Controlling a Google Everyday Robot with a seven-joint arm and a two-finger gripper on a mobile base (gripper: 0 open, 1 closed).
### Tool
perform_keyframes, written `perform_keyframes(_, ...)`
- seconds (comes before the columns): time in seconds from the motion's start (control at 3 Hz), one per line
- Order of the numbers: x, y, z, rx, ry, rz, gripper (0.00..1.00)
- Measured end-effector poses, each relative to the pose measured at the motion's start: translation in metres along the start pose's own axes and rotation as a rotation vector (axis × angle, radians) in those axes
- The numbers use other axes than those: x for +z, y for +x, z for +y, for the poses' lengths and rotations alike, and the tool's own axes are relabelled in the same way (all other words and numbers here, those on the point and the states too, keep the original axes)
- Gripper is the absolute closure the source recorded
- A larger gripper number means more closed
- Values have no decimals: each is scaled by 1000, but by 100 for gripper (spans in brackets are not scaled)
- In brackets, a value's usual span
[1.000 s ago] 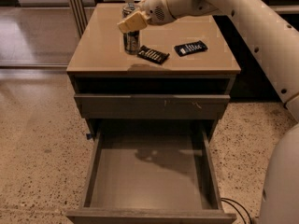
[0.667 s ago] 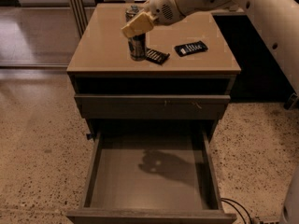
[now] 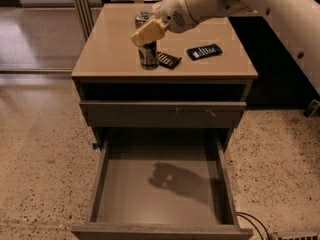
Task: Place redbull can into middle drawer
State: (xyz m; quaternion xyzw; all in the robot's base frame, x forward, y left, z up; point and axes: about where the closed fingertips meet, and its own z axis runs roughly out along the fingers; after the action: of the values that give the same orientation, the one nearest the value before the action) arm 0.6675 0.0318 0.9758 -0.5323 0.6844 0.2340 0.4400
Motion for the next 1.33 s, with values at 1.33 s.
perform_keyframes(1.33, 12, 122, 71, 213, 71, 49, 100)
